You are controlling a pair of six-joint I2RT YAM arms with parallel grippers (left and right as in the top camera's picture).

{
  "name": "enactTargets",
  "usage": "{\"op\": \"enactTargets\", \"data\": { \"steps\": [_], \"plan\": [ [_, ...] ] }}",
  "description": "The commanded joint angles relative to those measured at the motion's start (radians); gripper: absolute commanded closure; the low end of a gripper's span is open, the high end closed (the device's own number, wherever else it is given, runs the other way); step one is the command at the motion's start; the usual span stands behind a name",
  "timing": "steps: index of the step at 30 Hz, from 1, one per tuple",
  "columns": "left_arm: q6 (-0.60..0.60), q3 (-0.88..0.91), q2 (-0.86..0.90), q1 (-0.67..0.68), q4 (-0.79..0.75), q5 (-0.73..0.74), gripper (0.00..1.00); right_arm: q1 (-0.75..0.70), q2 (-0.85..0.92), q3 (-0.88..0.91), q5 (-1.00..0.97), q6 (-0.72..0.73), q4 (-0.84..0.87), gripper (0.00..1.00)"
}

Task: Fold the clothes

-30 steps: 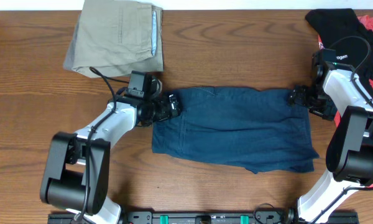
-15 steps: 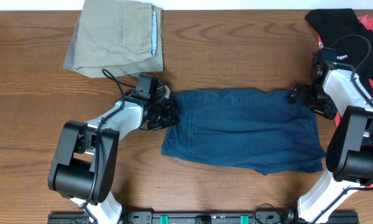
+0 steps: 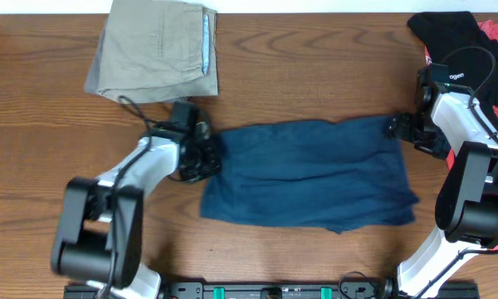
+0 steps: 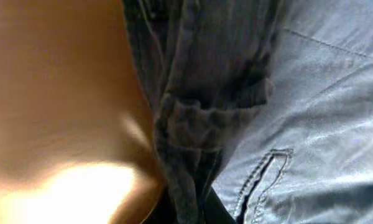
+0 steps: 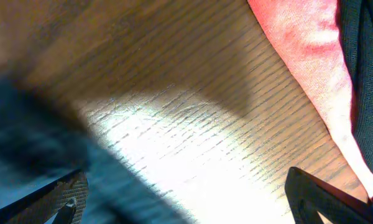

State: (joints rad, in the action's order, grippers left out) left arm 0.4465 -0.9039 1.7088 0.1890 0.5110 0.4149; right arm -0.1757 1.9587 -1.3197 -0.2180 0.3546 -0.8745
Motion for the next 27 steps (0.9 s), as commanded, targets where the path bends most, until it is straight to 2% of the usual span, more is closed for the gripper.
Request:
{"op": "enactTargets", "data": {
  "steps": [1,5,8,17,22,27],
  "plan": [
    [-0.046,-0.004,-0.106,-0.049,0.079,-0.114,0.94,-0.006,-0.029,-0.015,-0.017,-0.011,0.0,0.01],
    [-0.126,-0.101,-0.205,-0.085,0.288,-0.138,0.94,-0.006,-0.029,-0.015,-0.017,-0.011,0.0,0.01],
    [-0.129,-0.224,-0.246,-0.09,0.471,-0.261,0.94,-0.006,-0.029,-0.015,-0.017,-0.011,0.0,0.01],
    [-0.18,-0.63,-0.256,-0.09,0.862,-0.399,0.94,-0.006,-0.029,-0.015,-0.017,-0.011,0.0,0.01],
    [-0.184,-0.805,-0.256,-0.077,0.933,-0.407,0.94,-0.006,-0.029,-0.015,-0.017,-0.011,0.0,0.01],
    [-0.184,-0.84,-0.252,-0.005,0.909,-0.349,0.94,-0.006,-0.029,-0.015,-0.017,-0.011,0.0,0.01]
  ]
}}
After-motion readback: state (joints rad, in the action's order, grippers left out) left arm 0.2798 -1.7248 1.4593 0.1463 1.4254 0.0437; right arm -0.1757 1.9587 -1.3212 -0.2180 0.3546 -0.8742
